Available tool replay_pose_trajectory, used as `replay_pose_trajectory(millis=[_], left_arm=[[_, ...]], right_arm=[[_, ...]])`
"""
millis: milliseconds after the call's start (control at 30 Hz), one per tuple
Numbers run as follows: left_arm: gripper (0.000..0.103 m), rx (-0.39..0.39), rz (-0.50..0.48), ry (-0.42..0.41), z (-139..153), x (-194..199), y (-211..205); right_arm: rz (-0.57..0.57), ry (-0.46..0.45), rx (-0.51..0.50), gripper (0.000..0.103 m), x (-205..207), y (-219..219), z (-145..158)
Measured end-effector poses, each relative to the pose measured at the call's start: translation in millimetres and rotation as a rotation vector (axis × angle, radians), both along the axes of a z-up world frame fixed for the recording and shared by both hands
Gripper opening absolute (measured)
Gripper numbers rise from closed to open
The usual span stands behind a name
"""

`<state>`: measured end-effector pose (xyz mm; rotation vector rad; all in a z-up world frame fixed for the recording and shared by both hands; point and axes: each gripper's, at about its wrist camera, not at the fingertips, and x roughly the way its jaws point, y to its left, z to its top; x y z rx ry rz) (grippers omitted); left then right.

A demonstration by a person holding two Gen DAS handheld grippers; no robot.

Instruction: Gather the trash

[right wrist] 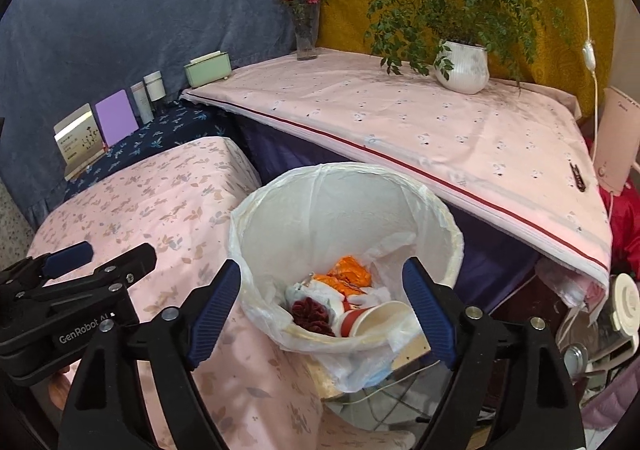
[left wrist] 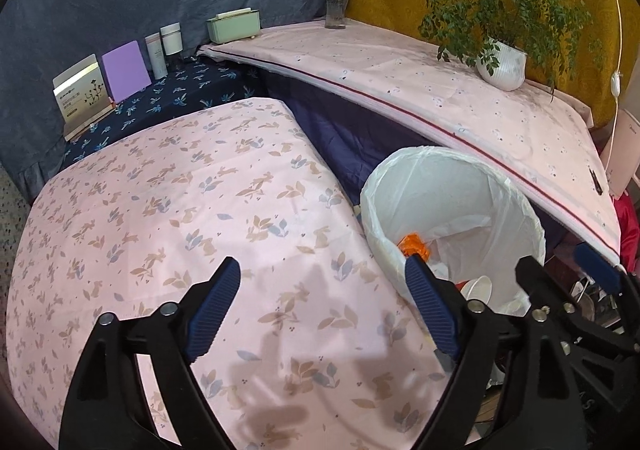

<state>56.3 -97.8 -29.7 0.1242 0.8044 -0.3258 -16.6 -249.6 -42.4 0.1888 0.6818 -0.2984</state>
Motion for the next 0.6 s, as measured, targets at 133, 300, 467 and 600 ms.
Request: replay_pose_trajectory(millis=[133,300,467,600], left_arm=[[0.088,0.012,0.014,-0.005,-5,-6,4],[0.091,0.04,0.02,-0.012,-9,-14,7],[0.093,0.063,0.035,-0.013,-16,-19,12],[0.093,0.07,0.051,-0.004,-21,-21,15]], right_arm=[[-0.015,0.003,-0.028,0.084,-8,1,0],[-0.017,0.02,-0.024,0.085,-14,1,-3],[-0.004,0.04,-0.028,0.097,-17,5,-8],[-0.001,0.044,-0.044,0.096,-21,10,-11]])
